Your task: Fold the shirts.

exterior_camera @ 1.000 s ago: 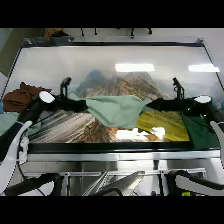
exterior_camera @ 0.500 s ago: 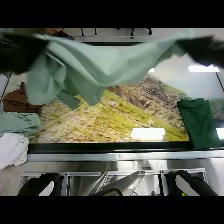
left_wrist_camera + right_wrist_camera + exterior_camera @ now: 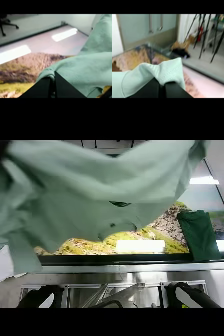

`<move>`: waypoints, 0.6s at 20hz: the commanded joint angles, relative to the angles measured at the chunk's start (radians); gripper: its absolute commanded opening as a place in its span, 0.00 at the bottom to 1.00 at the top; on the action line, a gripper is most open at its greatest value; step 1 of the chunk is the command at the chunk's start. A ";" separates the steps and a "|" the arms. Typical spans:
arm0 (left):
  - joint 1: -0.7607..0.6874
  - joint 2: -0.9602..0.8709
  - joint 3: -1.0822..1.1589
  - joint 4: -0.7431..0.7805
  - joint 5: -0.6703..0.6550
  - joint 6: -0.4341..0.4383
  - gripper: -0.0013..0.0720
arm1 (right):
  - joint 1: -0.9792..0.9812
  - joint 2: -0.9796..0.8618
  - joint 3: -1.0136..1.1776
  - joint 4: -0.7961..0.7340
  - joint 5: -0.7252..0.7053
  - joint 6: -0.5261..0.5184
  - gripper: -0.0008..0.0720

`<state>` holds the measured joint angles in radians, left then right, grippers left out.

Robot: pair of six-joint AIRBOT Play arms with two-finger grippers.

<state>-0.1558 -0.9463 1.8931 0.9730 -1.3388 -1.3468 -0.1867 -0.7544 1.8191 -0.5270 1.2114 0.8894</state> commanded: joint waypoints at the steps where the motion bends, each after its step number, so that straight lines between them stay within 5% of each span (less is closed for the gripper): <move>1: -0.034 -0.192 -0.087 0.001 -0.119 -0.016 0.04 | 0.002 -0.175 -0.083 -0.008 0.151 0.073 0.04; 7: -0.074 -0.629 -0.483 0.001 0.145 0.074 0.04 | 0.003 -0.525 -0.494 -0.008 0.020 -0.020 0.04; 12: -0.004 -1.014 -0.292 -0.064 0.153 0.097 0.04 | 0.003 -0.792 -0.526 0.106 -0.169 -0.136 0.04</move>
<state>-0.1902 -1.7699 1.5242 0.9577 -1.2007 -1.2701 -0.1844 -1.4128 1.3300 -0.5079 1.1423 0.8398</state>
